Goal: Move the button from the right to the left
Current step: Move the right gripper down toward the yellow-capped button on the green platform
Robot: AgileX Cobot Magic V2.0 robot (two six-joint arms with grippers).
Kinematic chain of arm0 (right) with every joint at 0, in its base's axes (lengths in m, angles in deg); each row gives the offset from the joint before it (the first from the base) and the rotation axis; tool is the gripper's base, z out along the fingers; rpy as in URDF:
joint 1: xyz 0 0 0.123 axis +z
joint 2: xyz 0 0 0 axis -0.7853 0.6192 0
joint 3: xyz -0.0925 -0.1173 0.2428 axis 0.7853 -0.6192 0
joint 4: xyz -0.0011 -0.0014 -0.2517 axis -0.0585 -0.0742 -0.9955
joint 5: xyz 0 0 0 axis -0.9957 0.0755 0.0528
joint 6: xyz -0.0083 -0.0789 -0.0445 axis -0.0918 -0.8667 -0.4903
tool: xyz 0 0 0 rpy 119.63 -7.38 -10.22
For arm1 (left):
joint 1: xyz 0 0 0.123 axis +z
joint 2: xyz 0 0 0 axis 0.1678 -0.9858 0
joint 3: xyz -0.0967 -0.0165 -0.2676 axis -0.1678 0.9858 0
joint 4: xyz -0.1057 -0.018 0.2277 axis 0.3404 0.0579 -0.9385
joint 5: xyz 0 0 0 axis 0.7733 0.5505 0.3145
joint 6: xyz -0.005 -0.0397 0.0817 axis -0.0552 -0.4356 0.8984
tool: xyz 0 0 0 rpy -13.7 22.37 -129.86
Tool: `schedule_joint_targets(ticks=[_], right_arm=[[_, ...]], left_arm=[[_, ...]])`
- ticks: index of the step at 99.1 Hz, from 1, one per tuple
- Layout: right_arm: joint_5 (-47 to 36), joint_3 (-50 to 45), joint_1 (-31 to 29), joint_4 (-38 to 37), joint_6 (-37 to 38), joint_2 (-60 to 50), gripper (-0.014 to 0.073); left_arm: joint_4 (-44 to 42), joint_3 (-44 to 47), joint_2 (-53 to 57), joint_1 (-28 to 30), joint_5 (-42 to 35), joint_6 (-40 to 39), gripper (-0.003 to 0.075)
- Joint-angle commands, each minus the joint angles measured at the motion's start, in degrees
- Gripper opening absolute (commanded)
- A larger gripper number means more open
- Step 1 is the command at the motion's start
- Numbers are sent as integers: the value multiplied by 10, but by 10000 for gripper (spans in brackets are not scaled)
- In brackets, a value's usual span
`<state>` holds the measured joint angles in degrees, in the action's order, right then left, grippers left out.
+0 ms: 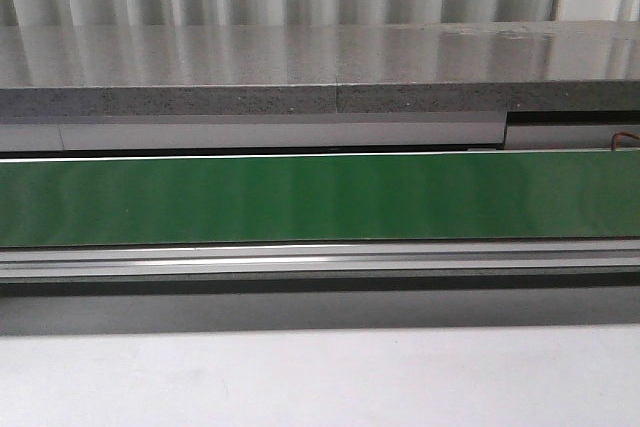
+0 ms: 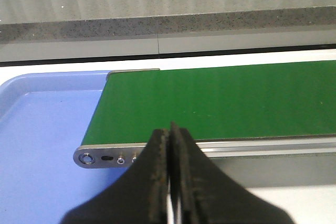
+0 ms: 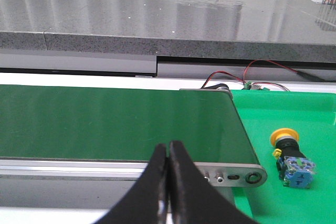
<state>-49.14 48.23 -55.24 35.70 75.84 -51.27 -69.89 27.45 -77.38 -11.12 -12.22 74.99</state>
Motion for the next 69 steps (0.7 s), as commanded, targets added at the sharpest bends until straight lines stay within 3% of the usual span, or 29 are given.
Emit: schedule_joint_targets(ticks=[1,69], right_arm=[[-42,9,0,-6,-2,-8,-68],[-37,16,0,-9,-2,-8,-68]], left_arm=[[5,15,19,-2,-46,-5,-20],[5,15,19,-2,-46,-5,-20]])
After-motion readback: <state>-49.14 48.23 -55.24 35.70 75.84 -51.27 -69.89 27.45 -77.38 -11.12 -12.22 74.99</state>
